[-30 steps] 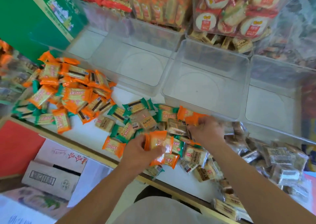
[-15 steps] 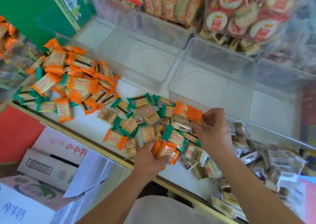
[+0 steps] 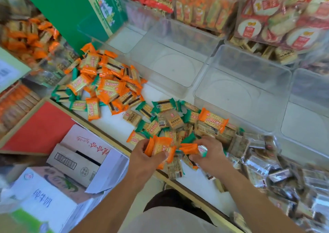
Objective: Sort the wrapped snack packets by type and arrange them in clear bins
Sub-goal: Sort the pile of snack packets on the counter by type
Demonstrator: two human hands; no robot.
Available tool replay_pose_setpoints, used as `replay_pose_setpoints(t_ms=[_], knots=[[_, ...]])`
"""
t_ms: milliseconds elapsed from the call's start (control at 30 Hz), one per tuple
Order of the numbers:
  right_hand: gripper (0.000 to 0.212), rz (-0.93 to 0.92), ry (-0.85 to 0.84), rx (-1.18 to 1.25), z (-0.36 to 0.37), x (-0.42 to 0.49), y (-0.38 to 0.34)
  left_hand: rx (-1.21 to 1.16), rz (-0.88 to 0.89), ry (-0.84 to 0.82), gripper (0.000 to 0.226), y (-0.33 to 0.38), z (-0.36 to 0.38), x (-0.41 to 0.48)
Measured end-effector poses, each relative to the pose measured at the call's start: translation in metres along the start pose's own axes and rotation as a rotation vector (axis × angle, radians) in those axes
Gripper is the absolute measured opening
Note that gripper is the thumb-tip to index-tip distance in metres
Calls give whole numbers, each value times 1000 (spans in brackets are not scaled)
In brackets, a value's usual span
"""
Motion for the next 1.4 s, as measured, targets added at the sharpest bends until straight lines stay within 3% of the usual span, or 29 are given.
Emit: replay_pose_setpoints(t_ms=[67, 167, 267, 500, 600, 800, 1033, 1133, 1200, 1300, 1400], knots=[[34, -5, -49, -85, 5, 1, -2, -7, -18, 2, 63, -7, -1, -8], [35, -124, 19, -121, 7, 0, -4, -41, -44, 27, 67, -8, 2, -19], [43, -121, 34, 3, -1, -5, -7, -79, -67, 52, 66, -5, 6, -23], [62, -108, 219, 359, -21, -10, -57, -70, -57, 39, 40, 26, -1, -5], [74, -121, 189, 446, -5, 4, -88, -106, -65, 45, 35, 40, -19, 14], [89, 41, 135, 537, 61, 68, -150, -101, -106, 117, 34, 46, -98, 88], [60, 247, 121, 598, 150, 149, -202, -143, -123, 356, 43, 52, -226, 190], [57, 334, 145, 630, 175, 176, -215, -197, -96, 477, 59, 51, -262, 230], [56, 403, 177, 663, 188, 191, -213, -112, -143, 437, 62, 36, -268, 249], [56, 529, 173, 673, 201, 199, -197, 95, -262, 203, 54, -3, -251, 264], [52, 551, 202, 654, 206, 198, -189, 321, -237, 109, 63, -29, -237, 269]])
Point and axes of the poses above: each hand's wrist, its own x-axis towards the middle knuckle, its own z-axis out of the palm, y = z × x, the point moved 1 cm from there along x, towards the middle knuckle, and after that the axes turned 12 degrees about x, right-handed, at the moved point
